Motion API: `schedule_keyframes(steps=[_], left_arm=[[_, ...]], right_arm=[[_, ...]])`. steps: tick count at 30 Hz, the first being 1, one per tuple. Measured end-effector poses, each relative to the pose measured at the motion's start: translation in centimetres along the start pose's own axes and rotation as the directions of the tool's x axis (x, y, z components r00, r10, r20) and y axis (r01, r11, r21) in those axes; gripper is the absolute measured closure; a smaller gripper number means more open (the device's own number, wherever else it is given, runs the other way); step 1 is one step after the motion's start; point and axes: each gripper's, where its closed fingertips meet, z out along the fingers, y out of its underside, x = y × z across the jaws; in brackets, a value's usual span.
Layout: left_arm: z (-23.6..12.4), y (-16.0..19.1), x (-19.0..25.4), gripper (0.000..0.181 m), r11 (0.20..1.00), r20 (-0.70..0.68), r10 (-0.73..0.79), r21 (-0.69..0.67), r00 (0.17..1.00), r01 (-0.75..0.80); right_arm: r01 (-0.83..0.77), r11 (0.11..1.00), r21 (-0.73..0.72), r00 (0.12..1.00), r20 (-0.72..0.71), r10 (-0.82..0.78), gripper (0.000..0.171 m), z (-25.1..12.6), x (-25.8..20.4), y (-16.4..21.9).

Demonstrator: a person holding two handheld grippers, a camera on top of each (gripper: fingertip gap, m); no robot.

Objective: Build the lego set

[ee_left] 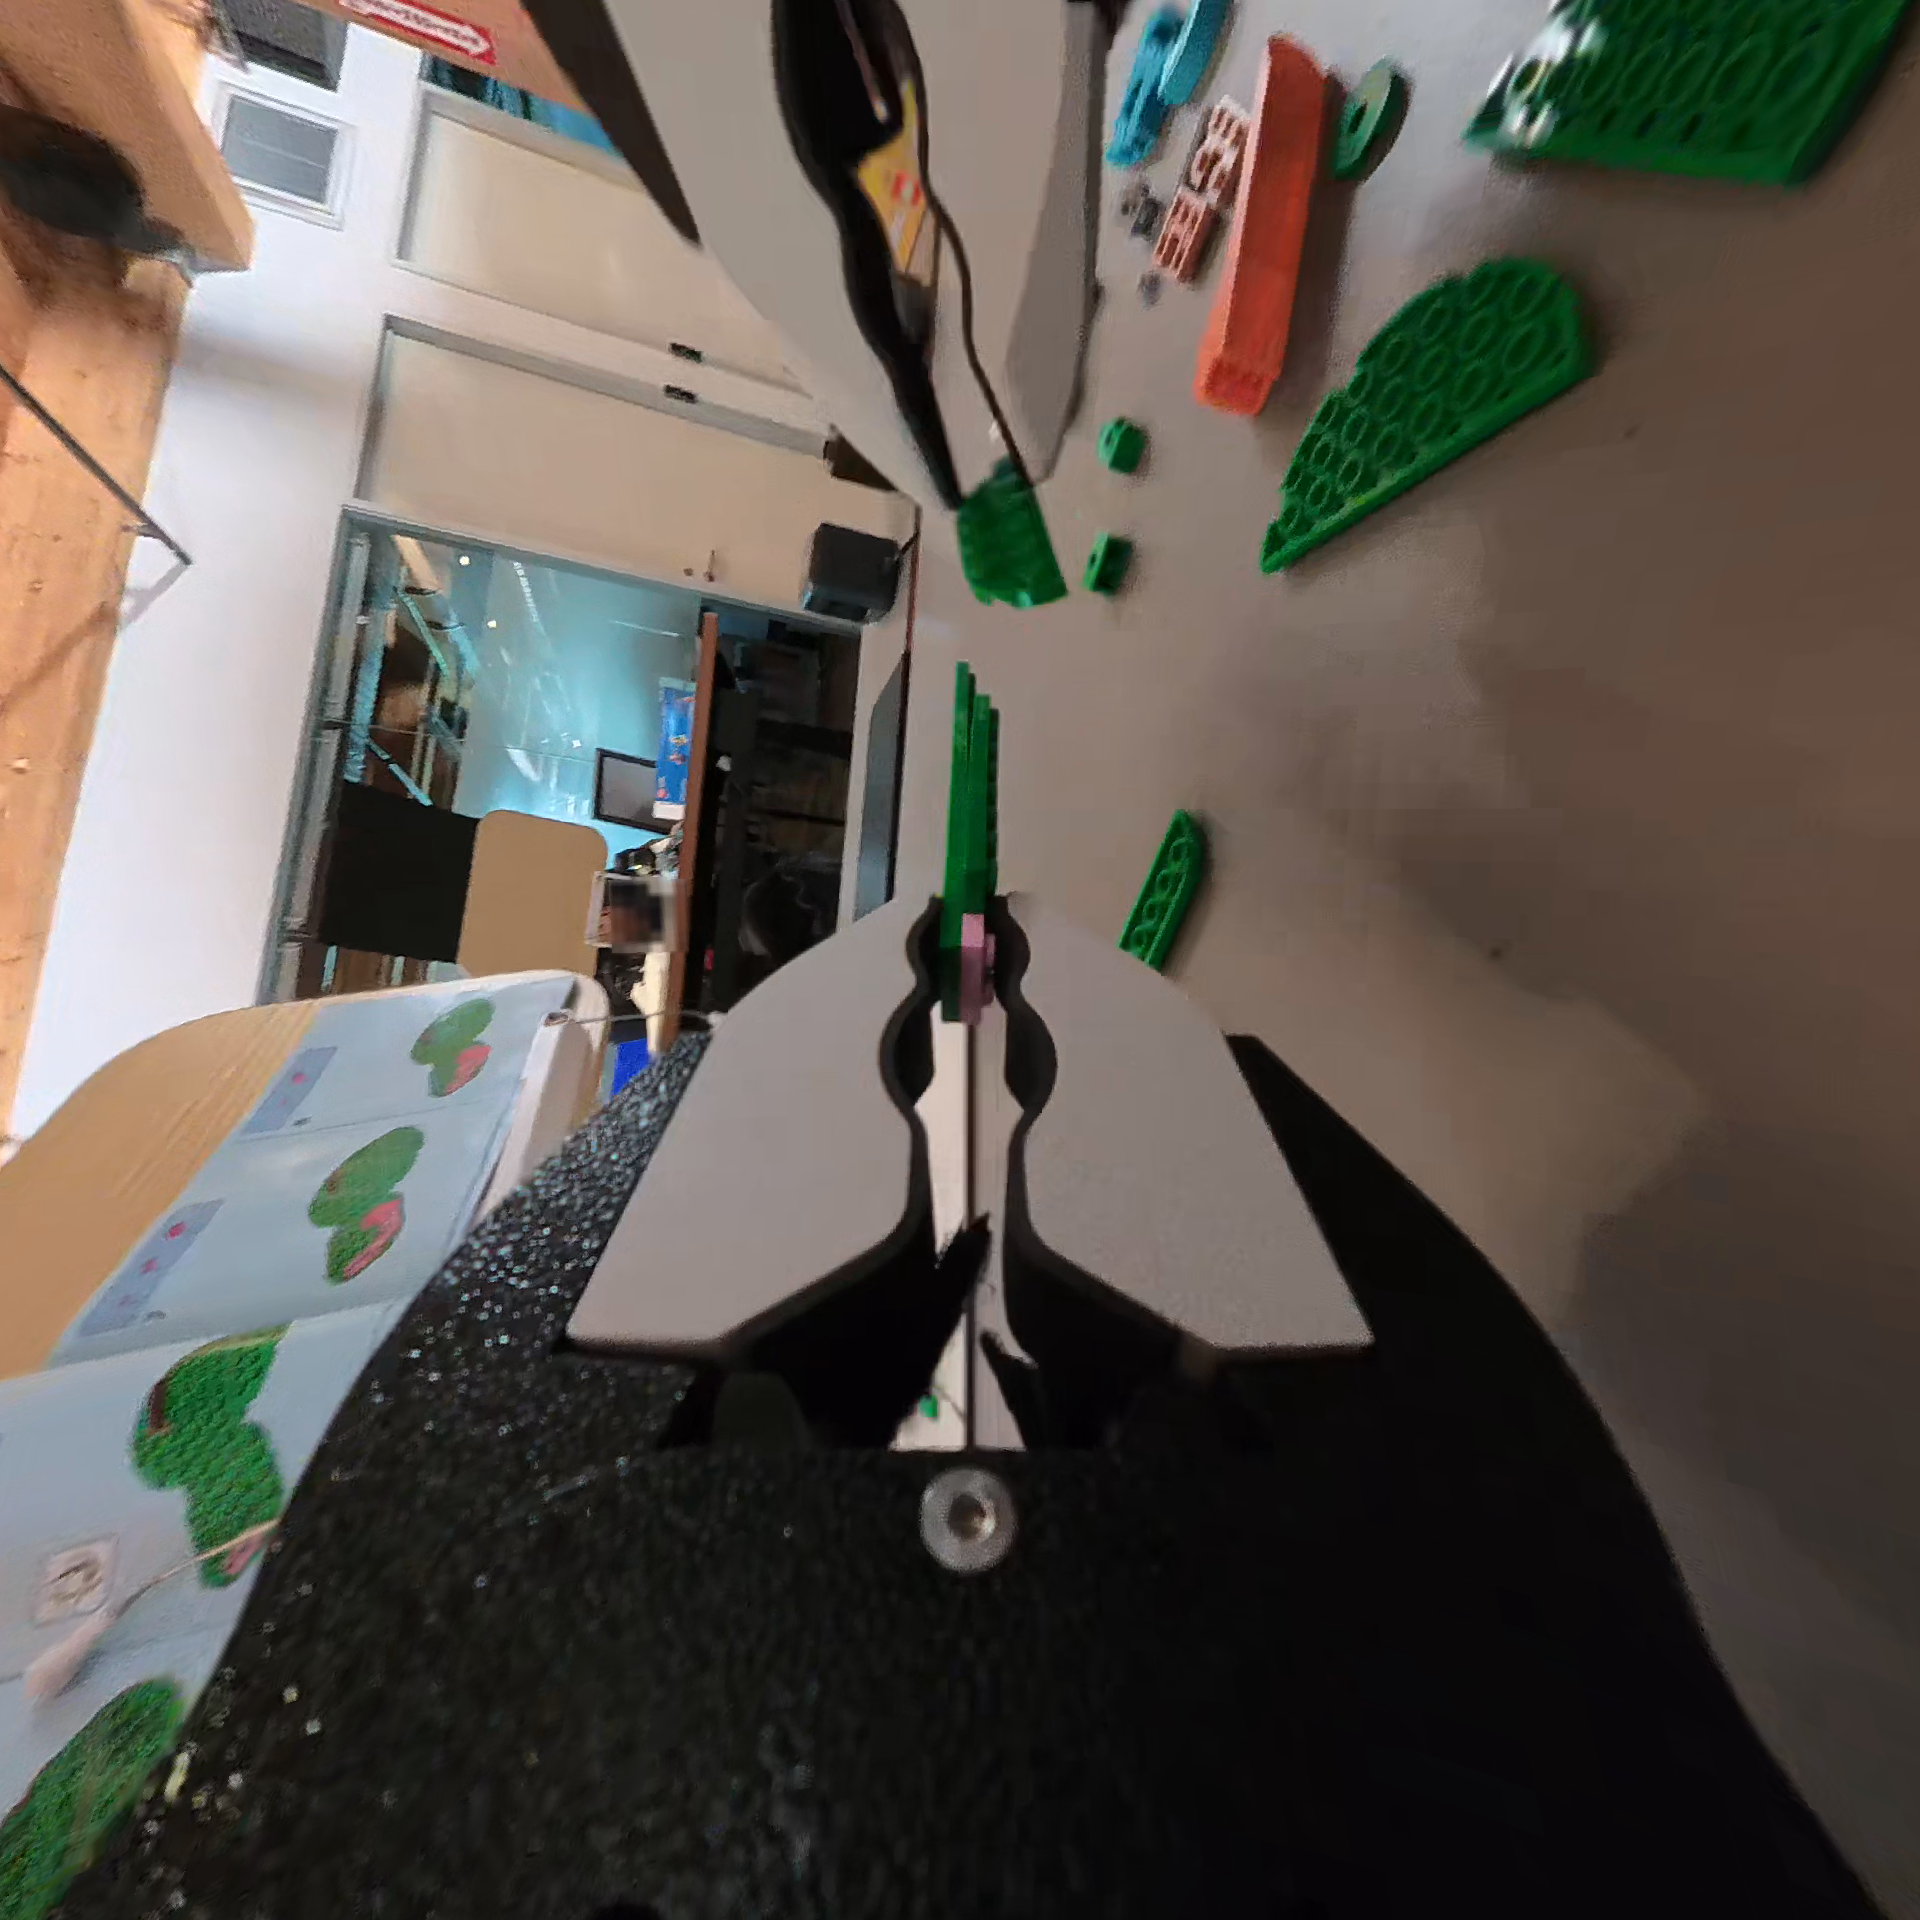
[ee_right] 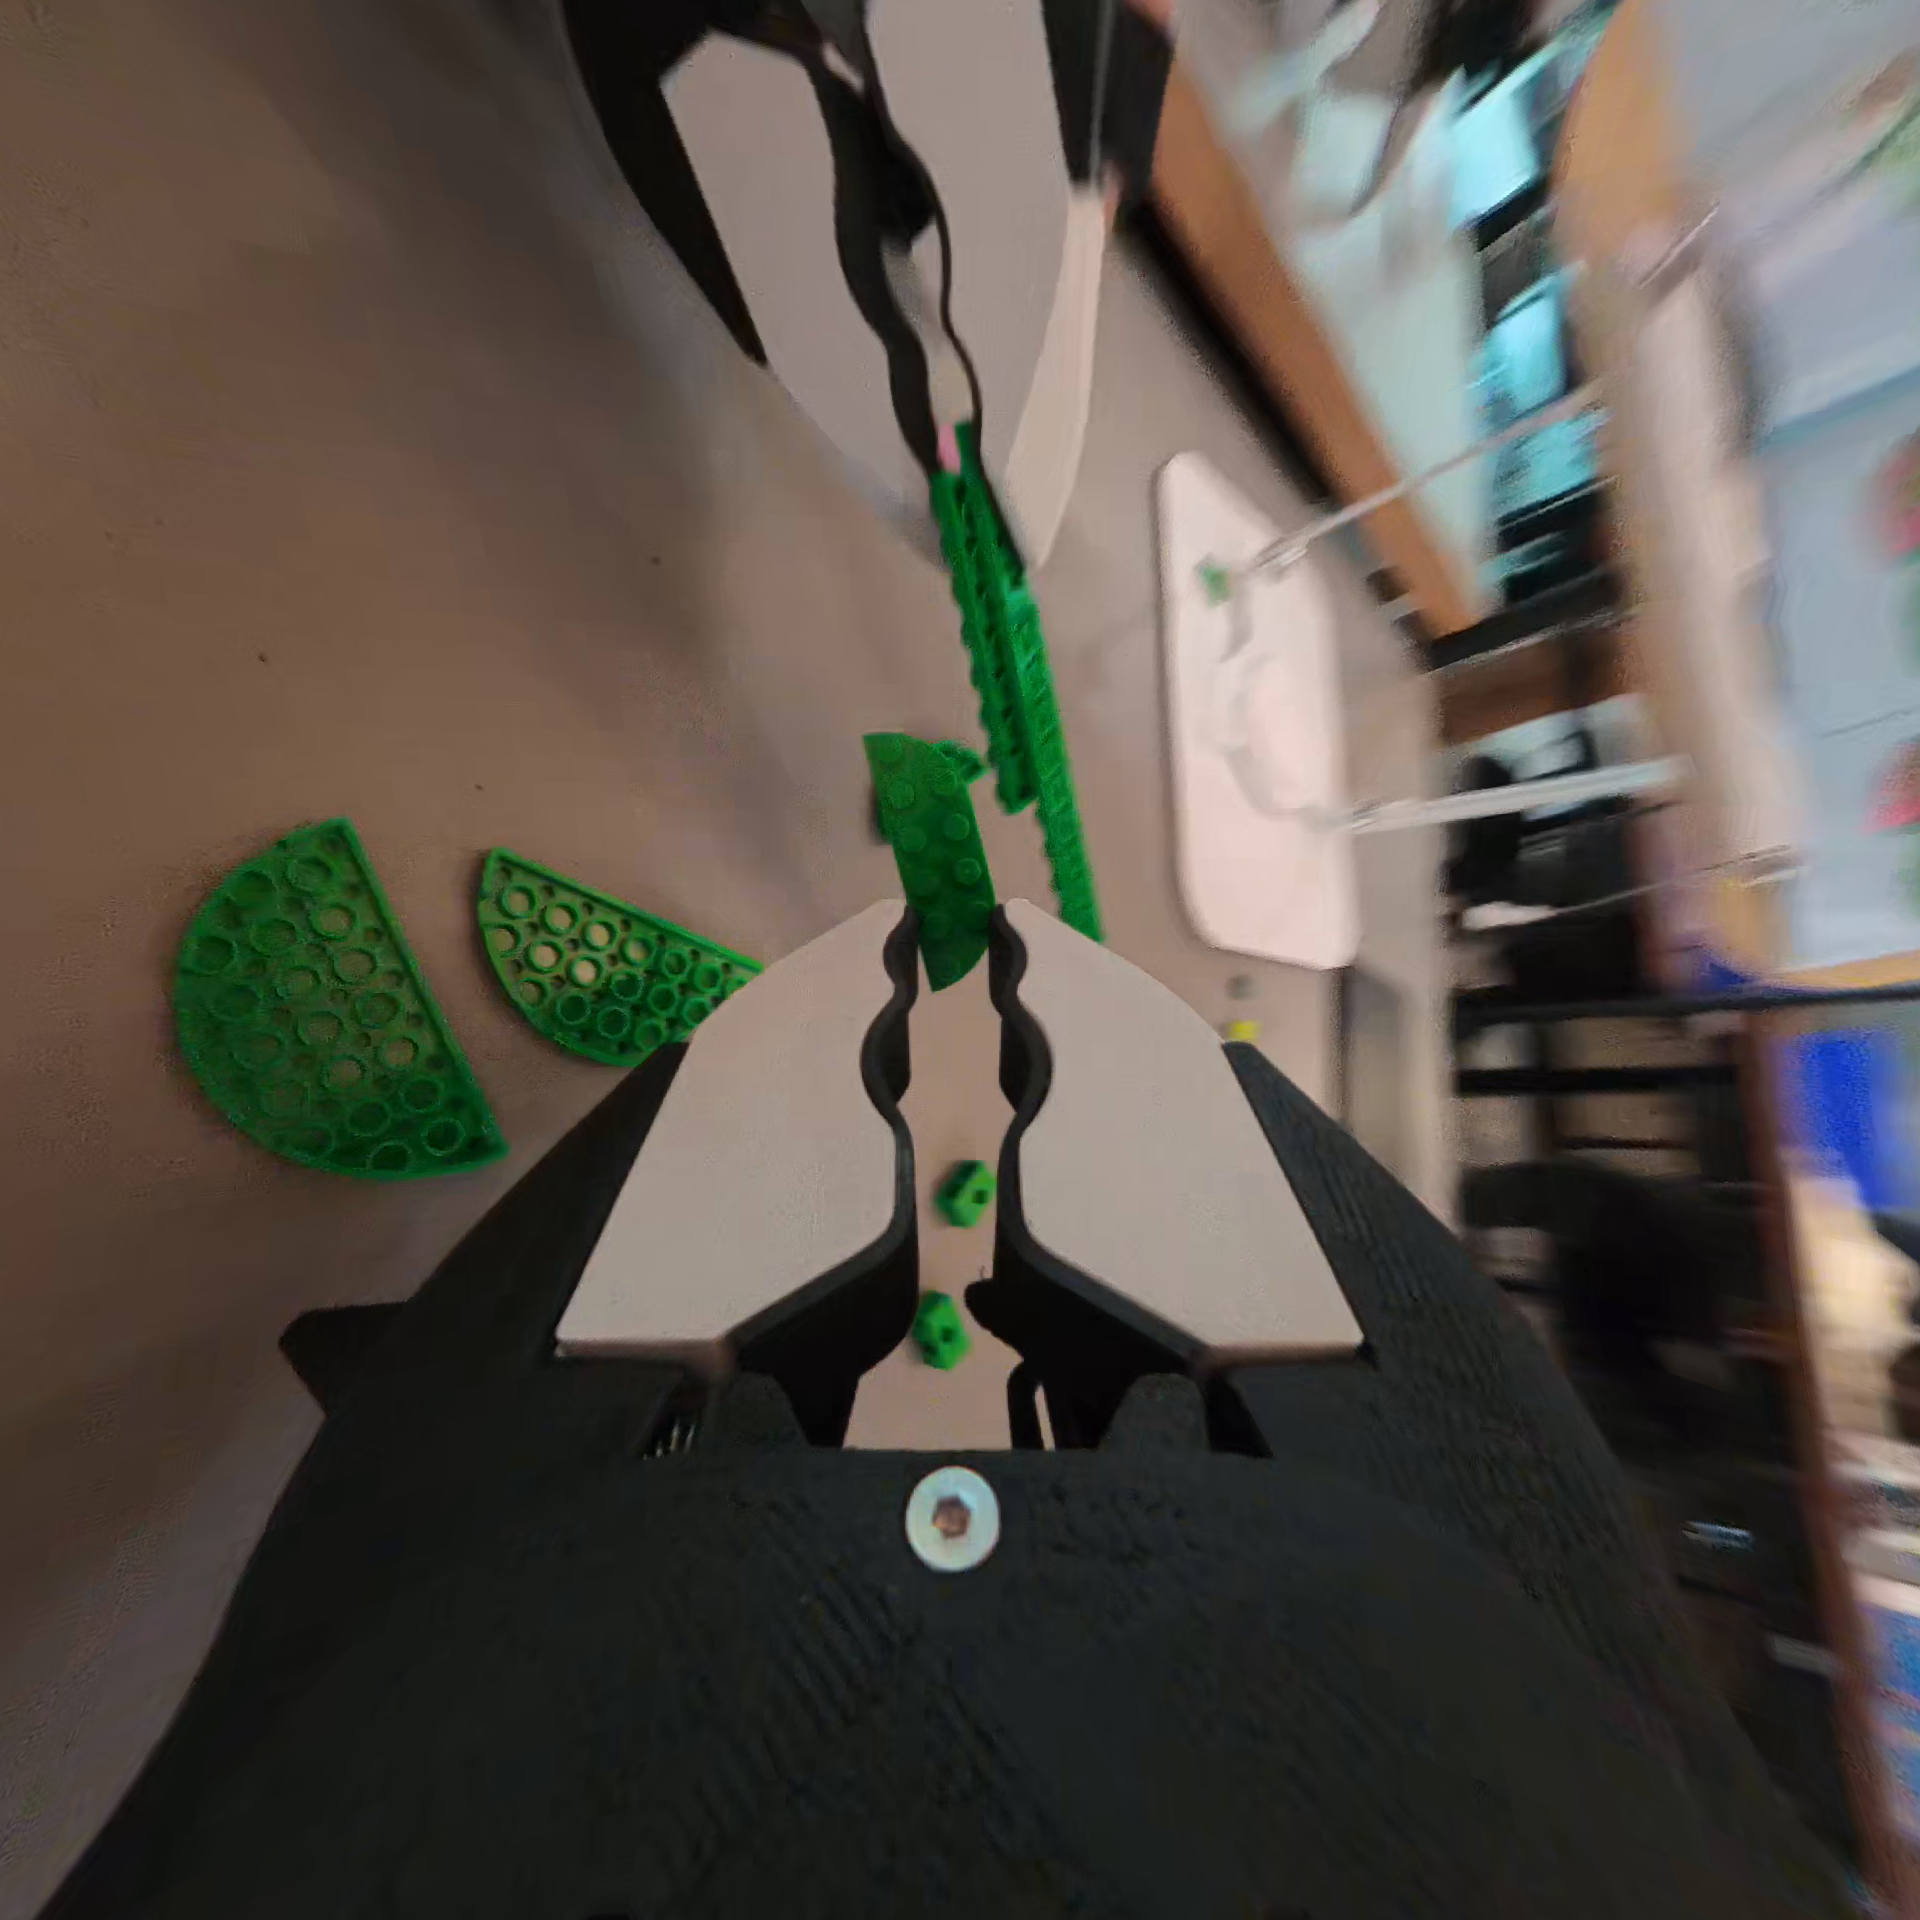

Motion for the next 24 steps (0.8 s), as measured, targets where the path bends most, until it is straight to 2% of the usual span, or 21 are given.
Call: schedule_keyframes(steps=[1, 4, 7, 12, 15, 20, 24], left_arm=[[0.0, -0.4, 0.2, 0.173, 0.999, -0.017, -0.025, 0.021, 1.000, 0.025], [0.0, -1.7, 0.6, 0.173, 0.991, -0.081, -0.108, 0.075, 0.991, 0.114], [0.0, -2.8, 0.8, 0.173, 0.972, -0.135, -0.186, 0.122, 0.973, 0.203], [0.4, -4.4, 1.3, 0.173, 0.908, -0.230, -0.343, 0.167, 0.911, 0.384], [0.3, -4.9, 1.5, 0.173, 0.867, -0.295, -0.411, 0.167, 0.863, 0.470], [0.0, -5.6, 0.6, 0.173, 0.735, -0.378, -0.568, 0.167, 0.731, 0.657], [0.3, -5.5, 0.1, 0.173, 0.688, -0.364, -0.621, 0.171, 0.694, 0.705]], right_arm=[[0.090, 0.996, -0.005, 0.993, -0.078, -0.090, 0.161, -0.7, -0.1, -0.4], [0.312, 0.947, -0.078, 0.896, -0.307, -0.321, 0.162, -2.7, 0.1, -1.5], [0.368, 0.920, -0.133, 0.806, -0.449, -0.386, 0.162, -3.9, 0.3, -2.1], [0.376, 0.888, -0.264, 0.757, -0.464, -0.459, 0.162, -3.5, 0.6, -1.3], [0.372, 0.887, -0.273, 0.742, -0.487, -0.461, 0.162, -3.5, 0.8, -2.2], [0.334, 0.889, -0.312, 0.723, -0.521, -0.455, 0.162, -3.6, 1.7, -3.1], [0.307, 0.891, -0.334, 0.719, -0.532, -0.447, 0.162, -3.2, 2.0, -3.6]])
